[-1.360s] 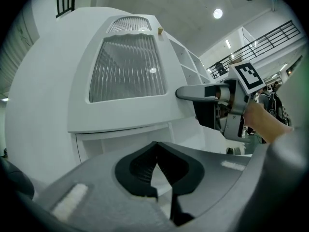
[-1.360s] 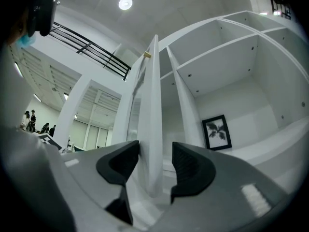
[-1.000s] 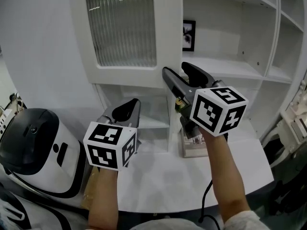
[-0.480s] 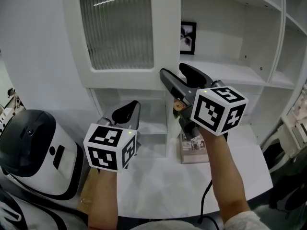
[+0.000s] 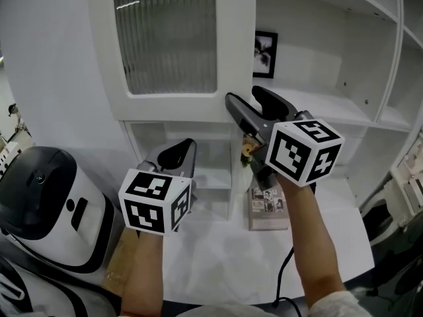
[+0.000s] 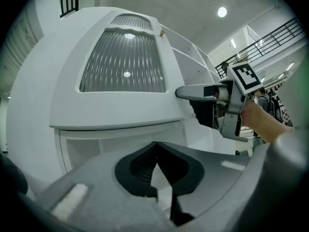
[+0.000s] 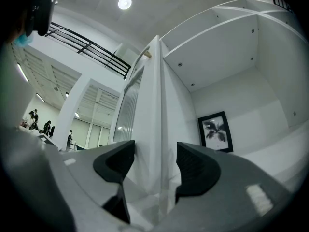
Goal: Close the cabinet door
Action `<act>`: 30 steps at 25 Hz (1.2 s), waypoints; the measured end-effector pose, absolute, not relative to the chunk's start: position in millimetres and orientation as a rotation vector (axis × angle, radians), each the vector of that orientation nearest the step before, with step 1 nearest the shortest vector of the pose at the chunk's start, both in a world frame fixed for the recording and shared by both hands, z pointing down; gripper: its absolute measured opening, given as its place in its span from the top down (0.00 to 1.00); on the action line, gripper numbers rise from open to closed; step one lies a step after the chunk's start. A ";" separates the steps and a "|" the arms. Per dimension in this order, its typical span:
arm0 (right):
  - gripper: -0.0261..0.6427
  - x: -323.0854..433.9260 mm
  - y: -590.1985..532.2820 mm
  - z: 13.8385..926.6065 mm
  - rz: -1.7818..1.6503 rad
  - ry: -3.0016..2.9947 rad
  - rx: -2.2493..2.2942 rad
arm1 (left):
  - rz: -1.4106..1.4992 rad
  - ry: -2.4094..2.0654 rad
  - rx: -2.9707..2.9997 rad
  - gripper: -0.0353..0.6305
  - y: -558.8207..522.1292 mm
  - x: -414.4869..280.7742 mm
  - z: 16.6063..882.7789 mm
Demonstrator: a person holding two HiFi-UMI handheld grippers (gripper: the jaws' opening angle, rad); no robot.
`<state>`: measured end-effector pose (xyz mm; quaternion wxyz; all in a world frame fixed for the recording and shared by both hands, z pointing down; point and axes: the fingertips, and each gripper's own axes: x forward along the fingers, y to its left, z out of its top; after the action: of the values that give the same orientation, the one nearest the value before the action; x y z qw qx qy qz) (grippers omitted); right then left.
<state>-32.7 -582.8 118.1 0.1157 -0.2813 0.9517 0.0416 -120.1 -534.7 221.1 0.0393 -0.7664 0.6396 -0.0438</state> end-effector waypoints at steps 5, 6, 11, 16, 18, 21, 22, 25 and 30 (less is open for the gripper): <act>0.55 -33.7 -588.1 118.2 0.121 2.780 -0.831 | -0.147 1.983 -2.327 0.95 -531.2 -127.6 221.0; 0.55 -33.8 -589.0 118.1 0.127 2.780 -0.837 | -0.149 1.989 -2.324 0.95 -530.3 -129.2 221.3; 0.56 -33.4 -591.8 117.9 0.168 2.765 -0.894 | -0.156 2.007 -2.319 0.95 -526.1 -137.6 223.3; 0.56 -33.4 -591.5 118.2 0.113 2.752 -0.901 | -0.155 2.017 -2.330 0.95 -521.3 -141.8 225.1; 0.57 -32.5 -587.5 118.4 0.096 2.741 -0.909 | -0.159 2.011 -2.343 0.95 -519.0 -141.0 226.4; 0.62 -29.4 -580.1 120.2 0.120 2.726 -0.970 | -0.165 1.995 -2.366 0.95 -513.8 -140.6 227.3; 0.64 -28.5 -577.3 121.8 0.126 2.724 -0.990 | -0.168 1.992 -2.370 0.95 -511.2 -141.2 227.2; 0.64 -27.2 -566.4 126.7 0.122 2.727 -1.020 | -0.168 1.984 -2.378 0.95 -501.6 -143.7 226.3; 0.65 -26.4 -546.9 136.2 0.115 2.737 -1.085 | -0.175 1.963 -2.398 0.95 -485.5 -146.7 226.4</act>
<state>-26.4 -546.9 136.2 0.0974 -0.3664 0.9245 0.0388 -146.7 -485.5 226.4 0.0189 -0.7725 0.6323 -0.0563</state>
